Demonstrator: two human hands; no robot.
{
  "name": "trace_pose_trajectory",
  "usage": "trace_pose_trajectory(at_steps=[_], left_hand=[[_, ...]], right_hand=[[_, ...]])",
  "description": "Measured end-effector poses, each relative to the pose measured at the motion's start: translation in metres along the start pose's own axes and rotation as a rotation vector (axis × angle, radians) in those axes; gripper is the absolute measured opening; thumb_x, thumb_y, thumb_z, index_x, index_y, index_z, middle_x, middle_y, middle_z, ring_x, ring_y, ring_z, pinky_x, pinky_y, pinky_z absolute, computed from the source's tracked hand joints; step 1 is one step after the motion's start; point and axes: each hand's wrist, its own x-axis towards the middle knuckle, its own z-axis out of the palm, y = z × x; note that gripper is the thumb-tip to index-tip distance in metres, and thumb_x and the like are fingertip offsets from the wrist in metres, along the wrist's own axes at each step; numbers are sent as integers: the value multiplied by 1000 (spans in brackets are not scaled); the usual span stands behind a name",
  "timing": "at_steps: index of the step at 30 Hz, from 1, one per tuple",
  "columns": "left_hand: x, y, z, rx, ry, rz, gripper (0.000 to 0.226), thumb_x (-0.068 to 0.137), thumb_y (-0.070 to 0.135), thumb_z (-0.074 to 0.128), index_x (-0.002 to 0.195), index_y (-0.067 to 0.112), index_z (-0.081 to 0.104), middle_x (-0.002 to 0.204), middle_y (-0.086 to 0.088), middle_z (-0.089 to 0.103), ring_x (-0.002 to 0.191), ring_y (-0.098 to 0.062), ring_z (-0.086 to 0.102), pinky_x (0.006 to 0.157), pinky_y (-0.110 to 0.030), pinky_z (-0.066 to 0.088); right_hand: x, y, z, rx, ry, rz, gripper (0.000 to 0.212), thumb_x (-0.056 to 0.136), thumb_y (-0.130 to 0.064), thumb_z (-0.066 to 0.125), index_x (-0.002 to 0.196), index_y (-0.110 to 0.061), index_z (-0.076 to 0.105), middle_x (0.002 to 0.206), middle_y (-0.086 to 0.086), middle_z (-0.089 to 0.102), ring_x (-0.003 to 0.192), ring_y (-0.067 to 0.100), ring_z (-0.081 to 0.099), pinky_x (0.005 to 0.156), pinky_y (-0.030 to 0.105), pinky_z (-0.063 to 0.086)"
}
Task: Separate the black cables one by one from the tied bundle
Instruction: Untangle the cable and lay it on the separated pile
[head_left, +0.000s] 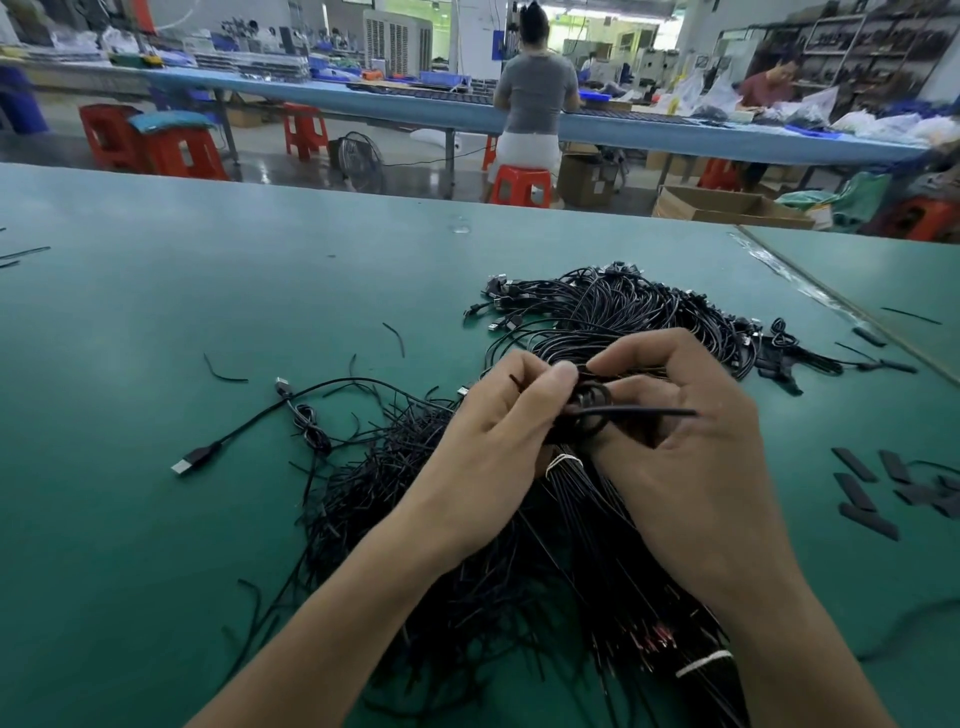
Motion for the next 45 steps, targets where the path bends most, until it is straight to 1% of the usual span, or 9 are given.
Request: trace_pose_trajectory(at_steps=[5,10,19,23,27,32,38,42,45], left_hand=[[5,-3,-2,20,149,4,59,107,39,32,89,-14,52,42,12,34,33,-1,26,35,-14,23],[6,-2,-10,-141,230,24,60,106,46,30,76,21,75,41,11,27,34,-6,18,38,-14,20],[5,-2,-4,-166,180,-9,63,91,52,47,108,-8,57,41,12,29,33,-6,19,37,-14,20],[6,-4,-1,-72,225,-6,53,105,42,39,68,23,71,40,12,33,32,-6,24,38,-15,21],[9,-7,-6,58,283,-41,58,105,39,41,51,19,42,44,6,29,38,-11,23,41,-23,19],[7,-8,-16,192,67,-312,55,104,45,42,58,16,38,46,0,26,42,-13,18,41,-16,16],[2,-2,-28,392,-144,-435,66,104,45,38,45,21,56,43,2,33,36,-11,24,39,-16,18],[0,-1,-27,356,-213,-465,63,103,34,32,44,21,51,46,3,30,37,-10,22,38,-15,18],[0,0,-25,265,-251,-530,56,94,40,28,47,21,50,49,6,28,39,-10,20,39,-16,18]], right_hand=[[-2,-1,7,99,-45,31,37,74,-7,77,98,-31,61,83,-5,76,81,12,73,76,37,60],[-3,4,11,3,27,10,23,80,-11,80,88,-30,70,78,-13,72,71,2,67,66,16,53],[-4,7,17,-238,23,-23,19,86,-11,74,85,-30,72,79,-15,68,73,-1,63,64,5,43],[-5,6,21,-316,12,-150,18,88,-5,70,92,-23,73,90,-16,64,84,-2,62,72,2,40],[-7,7,19,-481,-44,-290,6,92,-12,67,92,-16,72,85,-8,61,80,7,58,73,16,45],[-7,4,5,-724,-110,-457,12,90,-24,68,84,-16,75,84,-5,62,83,19,50,74,36,48],[-7,-8,5,-800,-250,-339,9,83,-37,65,80,-30,70,122,-12,63,123,12,48,98,27,27],[-5,-7,-1,-563,-271,-148,5,86,-32,69,82,-30,68,94,-21,71,102,0,63,97,33,41],[-3,-8,-8,-377,-245,-58,17,80,-15,79,78,-29,72,93,-19,71,96,-1,66,85,13,44]])
